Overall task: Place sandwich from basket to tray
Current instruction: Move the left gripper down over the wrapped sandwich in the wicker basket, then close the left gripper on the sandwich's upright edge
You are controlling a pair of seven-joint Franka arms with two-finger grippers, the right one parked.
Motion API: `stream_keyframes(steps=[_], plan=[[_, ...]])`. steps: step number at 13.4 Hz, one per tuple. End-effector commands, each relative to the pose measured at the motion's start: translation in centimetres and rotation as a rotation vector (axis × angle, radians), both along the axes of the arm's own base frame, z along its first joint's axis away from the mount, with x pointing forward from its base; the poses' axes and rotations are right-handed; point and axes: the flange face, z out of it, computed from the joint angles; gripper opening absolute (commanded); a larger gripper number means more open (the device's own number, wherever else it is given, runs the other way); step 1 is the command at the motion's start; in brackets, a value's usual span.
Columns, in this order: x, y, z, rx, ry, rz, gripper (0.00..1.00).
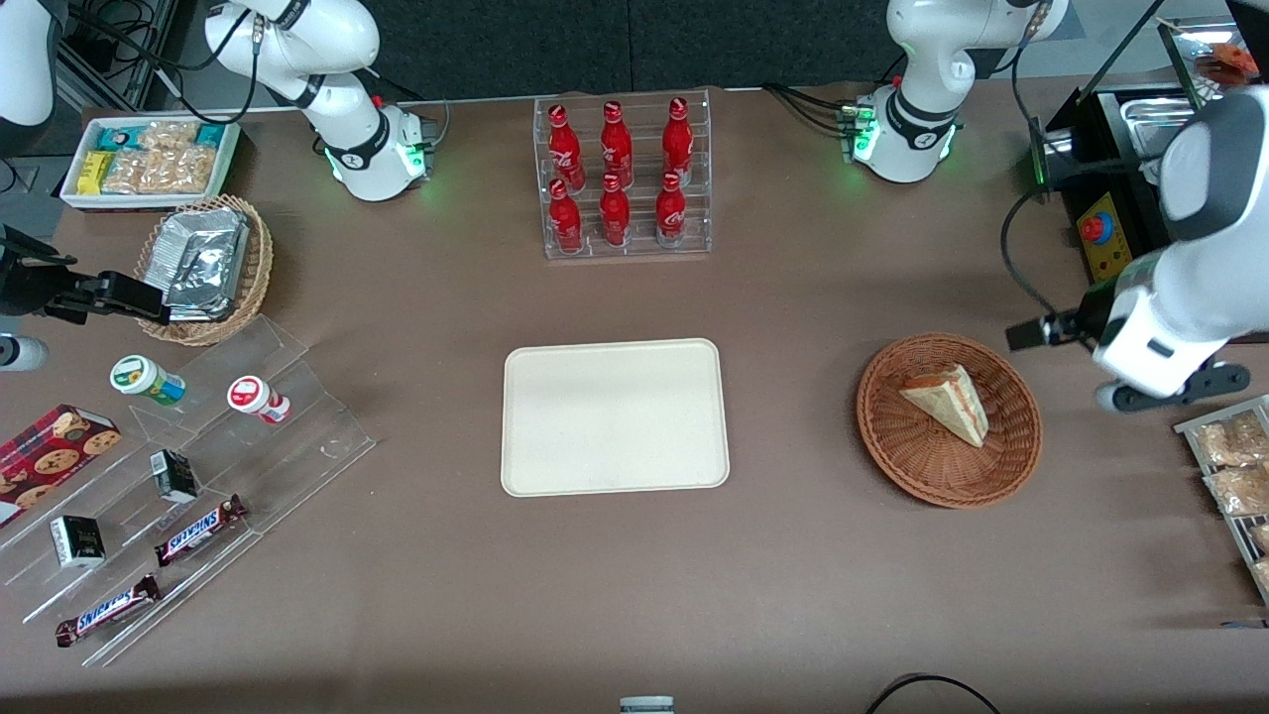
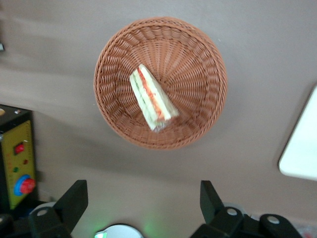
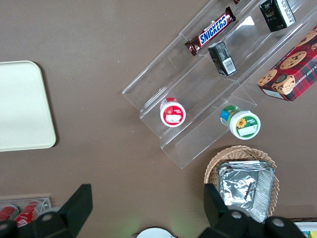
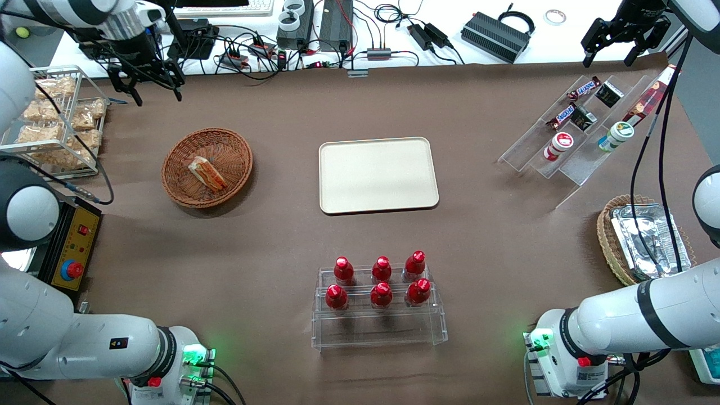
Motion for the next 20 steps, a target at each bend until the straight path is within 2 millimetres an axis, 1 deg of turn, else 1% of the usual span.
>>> stream_keyframes(steps=[1, 2, 3, 4, 6, 7, 10, 12, 15, 16, 19, 20], plan=[[0.0, -0.8, -4.1, 0.070, -0.044, 0.268, 1.00], [-0.3, -1.1, -6.1, 0.082, -0.069, 0.353, 1.00], [-0.7, -1.0, -7.8, 0.084, -0.077, 0.382, 1.00], [-0.9, -0.9, -9.1, 0.088, -0.082, 0.409, 1.00], [-1.4, -0.9, -11.8, 0.095, -0.118, 0.517, 1.00], [-2.1, -0.9, -13.3, 0.096, -0.120, 0.525, 1.00], [-4.1, -0.6, -16.7, 0.087, -0.158, 0.568, 1.00], [-5.8, -0.3, -19.1, 0.081, -0.178, 0.588, 1.00], [-6.3, 0.2, -19.9, 0.078, -0.183, 0.599, 1.00], [-6.7, 0.3, -20.4, 0.083, -0.175, 0.611, 1.00], [-6.6, 0.4, -21.3, 0.075, -0.202, 0.644, 1.00], [-6.6, 0.3, -22.0, 0.078, -0.196, 0.657, 1.00]])
